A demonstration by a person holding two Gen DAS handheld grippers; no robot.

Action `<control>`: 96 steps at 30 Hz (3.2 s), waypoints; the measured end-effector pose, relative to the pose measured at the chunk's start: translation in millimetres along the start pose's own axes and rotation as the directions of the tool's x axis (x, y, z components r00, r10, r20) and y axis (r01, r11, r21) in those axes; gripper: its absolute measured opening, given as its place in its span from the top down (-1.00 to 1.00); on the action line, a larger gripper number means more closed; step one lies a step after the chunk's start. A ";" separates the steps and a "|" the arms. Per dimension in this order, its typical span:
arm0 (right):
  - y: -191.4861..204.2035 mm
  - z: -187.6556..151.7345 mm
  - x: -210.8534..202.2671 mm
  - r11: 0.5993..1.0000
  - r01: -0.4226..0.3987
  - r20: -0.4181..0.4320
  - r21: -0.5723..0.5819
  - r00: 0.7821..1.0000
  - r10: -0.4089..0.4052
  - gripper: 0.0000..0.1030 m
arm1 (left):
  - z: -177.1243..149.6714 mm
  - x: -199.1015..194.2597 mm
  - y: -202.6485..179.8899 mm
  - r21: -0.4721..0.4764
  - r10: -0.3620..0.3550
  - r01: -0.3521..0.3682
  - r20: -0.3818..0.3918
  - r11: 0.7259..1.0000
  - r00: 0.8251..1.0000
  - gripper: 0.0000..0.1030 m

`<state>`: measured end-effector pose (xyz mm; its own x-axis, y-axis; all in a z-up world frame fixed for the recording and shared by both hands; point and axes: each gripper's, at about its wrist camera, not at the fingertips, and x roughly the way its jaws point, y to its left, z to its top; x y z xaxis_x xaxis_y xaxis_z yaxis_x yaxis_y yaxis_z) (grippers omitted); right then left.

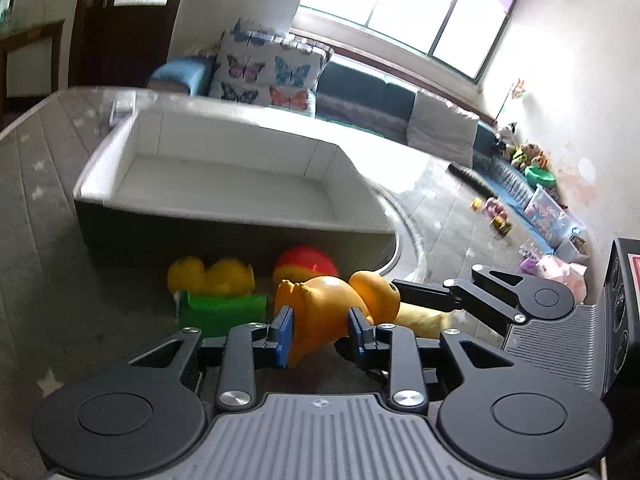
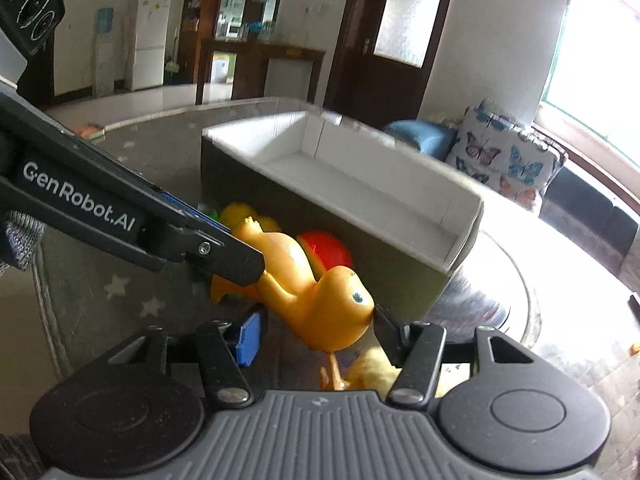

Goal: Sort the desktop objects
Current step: 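Lift the duck over the box and open the right tool, then move the right tool back to the yellow plush chick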

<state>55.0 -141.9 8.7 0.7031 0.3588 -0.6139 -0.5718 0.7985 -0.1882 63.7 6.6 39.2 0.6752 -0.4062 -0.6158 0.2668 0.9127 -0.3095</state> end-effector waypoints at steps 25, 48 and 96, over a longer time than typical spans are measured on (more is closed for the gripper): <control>-77.3 72.6 115.7 0.999 0.051 -0.053 -0.007 0.997 -0.051 -0.15 | 106.4 112.4 45.7 -0.045 -0.002 0.001 -0.009 0.999 1.000 0.39; -69.3 69.0 120.3 0.998 0.057 -0.078 0.003 0.995 -0.057 -0.20 | 99.2 117.1 55.5 -0.097 0.020 -0.023 -0.039 0.995 0.999 0.39; -100.3 -76.3 0.6 0.908 0.251 -0.134 0.336 0.967 -0.218 -0.54 | -15.2 49.2 -7.8 -0.100 -0.058 0.046 -0.117 0.994 0.991 0.38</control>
<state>80.5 -258.7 -31.2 0.7478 0.1086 -0.6549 -0.2008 0.9773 -0.0673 84.5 -21.2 0.3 0.5737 -0.4609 -0.6770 0.2282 0.8839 -0.4083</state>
